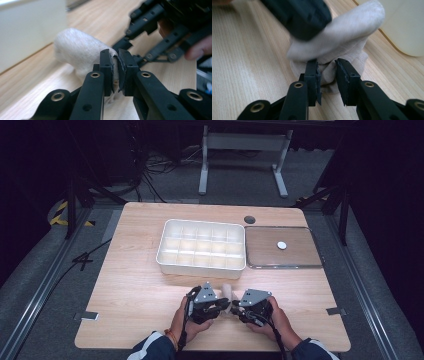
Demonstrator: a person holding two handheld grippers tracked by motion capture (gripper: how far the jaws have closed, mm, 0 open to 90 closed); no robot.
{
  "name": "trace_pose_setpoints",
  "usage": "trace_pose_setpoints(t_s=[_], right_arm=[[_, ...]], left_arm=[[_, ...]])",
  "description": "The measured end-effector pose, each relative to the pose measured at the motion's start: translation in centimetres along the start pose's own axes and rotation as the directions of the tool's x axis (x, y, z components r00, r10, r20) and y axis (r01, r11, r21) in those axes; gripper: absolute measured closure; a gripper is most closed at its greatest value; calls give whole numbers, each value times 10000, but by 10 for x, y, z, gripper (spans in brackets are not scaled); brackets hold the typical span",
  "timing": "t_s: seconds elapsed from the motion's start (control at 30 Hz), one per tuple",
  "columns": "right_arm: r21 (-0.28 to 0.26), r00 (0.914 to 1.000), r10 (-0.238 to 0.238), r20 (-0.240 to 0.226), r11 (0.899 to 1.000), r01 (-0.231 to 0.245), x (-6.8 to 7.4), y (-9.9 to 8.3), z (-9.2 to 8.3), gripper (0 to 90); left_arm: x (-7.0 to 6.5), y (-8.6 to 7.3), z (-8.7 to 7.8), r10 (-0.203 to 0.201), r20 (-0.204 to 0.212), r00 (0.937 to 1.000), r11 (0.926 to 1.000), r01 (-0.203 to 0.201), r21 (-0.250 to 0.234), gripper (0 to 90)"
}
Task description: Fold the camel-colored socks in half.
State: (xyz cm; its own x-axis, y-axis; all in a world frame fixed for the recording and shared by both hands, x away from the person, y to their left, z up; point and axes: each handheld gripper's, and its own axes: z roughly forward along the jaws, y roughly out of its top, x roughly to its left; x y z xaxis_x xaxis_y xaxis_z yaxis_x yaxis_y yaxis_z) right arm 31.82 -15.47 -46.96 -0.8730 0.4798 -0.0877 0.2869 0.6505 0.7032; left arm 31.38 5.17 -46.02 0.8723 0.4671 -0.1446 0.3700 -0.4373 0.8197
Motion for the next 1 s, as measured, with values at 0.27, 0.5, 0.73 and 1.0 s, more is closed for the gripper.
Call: trace_pose_setpoints(t_s=[0.27, 0.5, 0.73, 1.0], right_arm=[[-97, 9999, 89, -113, 9999, -90, -8, -1, -10, 584], [603, 9994, 270, -208, 9978, -257, -14, -9, -7, 701], [-1024, 9966, 823, -23, 9914, -821, -24, 3, -29, 601], [-1633, 9886, 1507, -54, 9752, -1496, -33, 16, -16, 604]], left_arm=[[-1, -1, 3, 38, 16, 10000, 9999, -38, 150, 823], [-2, -3, 8, 136, 130, 9998, 9997, -138, 184, 816], [-5, -5, 14, 271, 23, 9996, 9991, -271, 341, 808], [-6, -7, 16, 340, 60, 9994, 9988, -342, 346, 806]])
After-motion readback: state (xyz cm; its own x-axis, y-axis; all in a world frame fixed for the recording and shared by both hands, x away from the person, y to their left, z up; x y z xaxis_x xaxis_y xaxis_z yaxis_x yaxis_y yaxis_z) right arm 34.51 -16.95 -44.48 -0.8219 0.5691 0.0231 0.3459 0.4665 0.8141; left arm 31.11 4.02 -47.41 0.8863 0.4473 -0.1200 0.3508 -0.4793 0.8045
